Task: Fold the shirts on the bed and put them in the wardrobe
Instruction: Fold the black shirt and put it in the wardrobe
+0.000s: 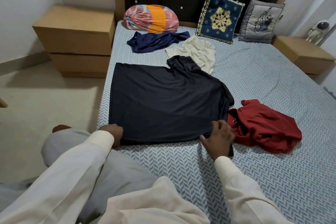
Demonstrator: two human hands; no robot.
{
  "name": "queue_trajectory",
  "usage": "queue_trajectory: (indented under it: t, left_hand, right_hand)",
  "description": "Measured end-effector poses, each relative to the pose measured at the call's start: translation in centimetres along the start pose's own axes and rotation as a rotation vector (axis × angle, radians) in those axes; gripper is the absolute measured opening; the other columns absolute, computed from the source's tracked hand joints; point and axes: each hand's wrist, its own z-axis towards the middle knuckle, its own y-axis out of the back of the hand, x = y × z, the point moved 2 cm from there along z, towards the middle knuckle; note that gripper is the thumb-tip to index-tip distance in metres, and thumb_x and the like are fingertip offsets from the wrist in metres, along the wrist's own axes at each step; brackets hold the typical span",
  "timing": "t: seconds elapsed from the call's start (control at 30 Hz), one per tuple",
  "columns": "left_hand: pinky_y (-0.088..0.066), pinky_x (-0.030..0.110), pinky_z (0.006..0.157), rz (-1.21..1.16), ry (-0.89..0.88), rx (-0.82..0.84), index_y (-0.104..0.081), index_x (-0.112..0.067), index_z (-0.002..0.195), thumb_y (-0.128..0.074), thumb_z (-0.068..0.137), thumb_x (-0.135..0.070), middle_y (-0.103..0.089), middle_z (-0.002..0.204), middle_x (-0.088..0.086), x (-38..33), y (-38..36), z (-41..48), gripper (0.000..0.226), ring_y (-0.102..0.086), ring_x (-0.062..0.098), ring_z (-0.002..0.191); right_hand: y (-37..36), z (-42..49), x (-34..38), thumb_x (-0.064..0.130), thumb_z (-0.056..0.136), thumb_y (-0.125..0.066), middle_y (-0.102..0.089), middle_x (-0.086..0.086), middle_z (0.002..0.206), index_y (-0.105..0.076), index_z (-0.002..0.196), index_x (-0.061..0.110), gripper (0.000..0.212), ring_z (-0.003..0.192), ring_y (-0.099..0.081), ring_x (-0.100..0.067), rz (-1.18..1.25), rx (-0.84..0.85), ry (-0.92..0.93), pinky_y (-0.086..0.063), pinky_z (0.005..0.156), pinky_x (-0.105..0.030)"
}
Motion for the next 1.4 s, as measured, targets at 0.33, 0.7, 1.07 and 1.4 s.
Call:
queue_trajectory:
  t: [0.33, 0.7, 1.07, 1.4]
  left_hand:
    - [-0.051, 0.035, 0.096, -0.072, 0.002, 0.096, -0.056, -0.014, 0.131, -0.061, 0.083, -0.031, -0.058, 0.133, 0.012, 1.5, -0.2, -0.8, 0.051, -0.06, 0.029, 0.119]
    - [-0.04, 0.029, 0.067, -0.911, 0.268, -0.341, -0.063, -0.021, 0.065, -0.056, 0.08, -0.014, -0.064, 0.077, 0.006, 5.5, 2.2, 1.8, 0.018, -0.062, 0.032, 0.086]
    - [-0.044, 0.038, 0.085, -1.154, 0.492, -0.417, -0.059, -0.006, 0.091, -0.048, 0.088, -0.018, -0.063, 0.11, 0.023, 6.5, 6.4, 10.6, 0.017, -0.057, 0.04, 0.104]
    - [-0.049, 0.038, 0.086, -0.963, 0.394, -0.251, -0.044, -0.021, 0.119, -0.075, 0.078, -0.046, -0.058, 0.108, 0.001, 6.5, 2.4, 8.1, 0.058, -0.06, 0.029, 0.103]
  right_hand:
    - [-1.5, 2.1, 0.7, 0.038, 0.08, -0.061, -0.071, 0.005, 0.101, -0.072, 0.101, 0.028, 0.026, 0.103, -0.063, -0.024, 0.051, 0.362, 0.276, -0.042, 0.082, -0.035]
    - [0.1, 11.3, 2.6, 0.029, 0.085, -0.058, -0.071, 0.009, 0.088, -0.064, 0.076, 0.037, 0.013, 0.09, -0.067, -0.018, 0.385, 0.491, 0.159, -0.053, 0.086, -0.035]
    - [-2.9, 20.7, 8.4, 0.029, 0.088, -0.054, -0.068, -0.005, 0.107, -0.063, 0.093, 0.027, 0.01, 0.104, -0.063, -0.03, 0.382, 0.516, -0.015, -0.048, 0.09, -0.037]
    - [-1.5, 14.5, 5.3, 0.059, 0.059, -0.083, -0.051, 0.001, 0.1, -0.045, 0.092, 0.025, 0.061, 0.094, -0.056, -0.024, 0.03, 0.735, 0.23, -0.05, 0.082, -0.039]
